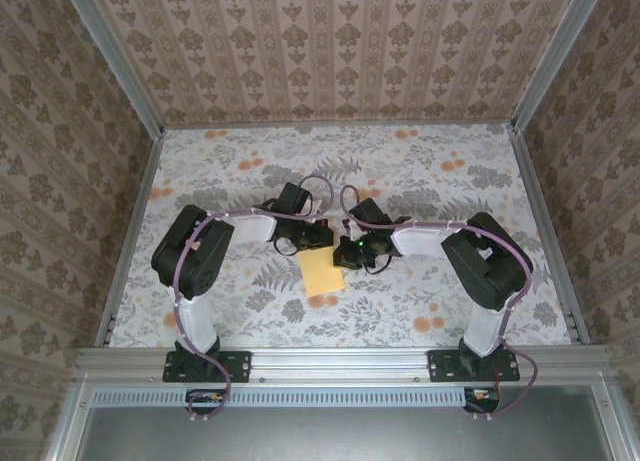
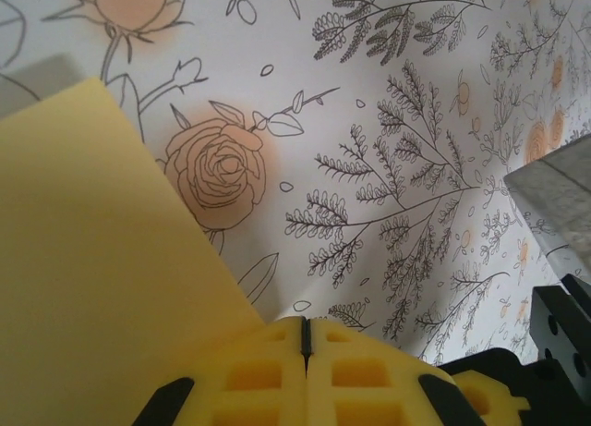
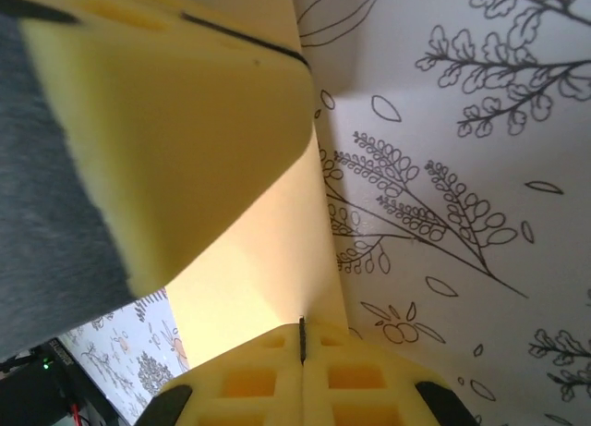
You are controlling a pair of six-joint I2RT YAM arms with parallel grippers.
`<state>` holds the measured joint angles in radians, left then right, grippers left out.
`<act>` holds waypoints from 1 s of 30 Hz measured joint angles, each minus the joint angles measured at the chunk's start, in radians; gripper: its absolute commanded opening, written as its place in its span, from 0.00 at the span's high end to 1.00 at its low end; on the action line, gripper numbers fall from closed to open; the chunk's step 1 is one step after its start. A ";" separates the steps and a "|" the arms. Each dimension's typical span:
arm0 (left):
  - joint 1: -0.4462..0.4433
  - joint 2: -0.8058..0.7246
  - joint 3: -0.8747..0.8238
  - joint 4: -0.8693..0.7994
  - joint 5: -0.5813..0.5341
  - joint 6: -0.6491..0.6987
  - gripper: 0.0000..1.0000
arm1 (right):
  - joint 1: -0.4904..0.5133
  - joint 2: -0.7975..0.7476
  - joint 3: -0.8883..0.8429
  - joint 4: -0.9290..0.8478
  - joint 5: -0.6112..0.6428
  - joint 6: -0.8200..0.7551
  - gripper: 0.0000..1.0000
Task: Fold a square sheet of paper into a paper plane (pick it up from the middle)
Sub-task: First fold in half a square sheet of paper at the center of the table.
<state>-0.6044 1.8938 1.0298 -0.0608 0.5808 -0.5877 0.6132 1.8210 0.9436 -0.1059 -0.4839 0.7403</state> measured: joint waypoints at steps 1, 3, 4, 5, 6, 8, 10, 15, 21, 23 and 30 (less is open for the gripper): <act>0.002 0.005 0.010 -0.007 -0.001 0.006 0.98 | 0.000 0.002 0.000 -0.001 0.001 0.000 1.00; 0.005 0.018 0.024 -0.017 -0.003 0.018 0.98 | -0.002 0.008 0.000 -0.007 0.002 0.000 1.00; 0.008 0.025 0.028 -0.021 -0.005 0.024 0.98 | -0.002 0.012 0.000 -0.012 0.003 0.000 1.00; 0.011 0.033 0.031 -0.025 -0.005 0.032 0.98 | -0.004 0.013 0.002 -0.015 0.002 -0.001 1.00; 0.016 0.040 0.032 -0.027 -0.004 0.037 0.98 | -0.005 0.013 0.003 -0.019 0.003 -0.002 1.00; 0.025 0.050 0.040 -0.033 0.014 0.048 0.98 | -0.008 0.014 0.005 -0.026 0.002 -0.006 1.00; 0.031 0.056 0.045 -0.039 0.026 0.061 0.98 | -0.008 0.014 0.005 -0.030 0.002 -0.011 1.00; 0.047 0.072 0.064 -0.063 0.056 0.088 0.98 | -0.009 0.014 0.005 -0.036 0.002 -0.035 1.00; 0.097 0.108 0.120 -0.104 0.078 0.126 0.99 | -0.013 0.014 0.003 -0.043 0.000 -0.061 1.00; 0.125 0.124 0.141 -0.112 0.090 0.132 0.99 | -0.013 0.014 -0.001 -0.041 -0.002 -0.064 1.00; 0.203 0.154 0.185 -0.121 0.107 0.136 0.99 | -0.014 0.010 -0.018 -0.013 -0.010 -0.063 1.00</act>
<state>-0.4011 2.0483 1.2144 -0.1818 0.6876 -0.4515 0.5987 1.8313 0.9257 -0.1192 -0.4938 0.6777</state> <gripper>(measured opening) 0.052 0.056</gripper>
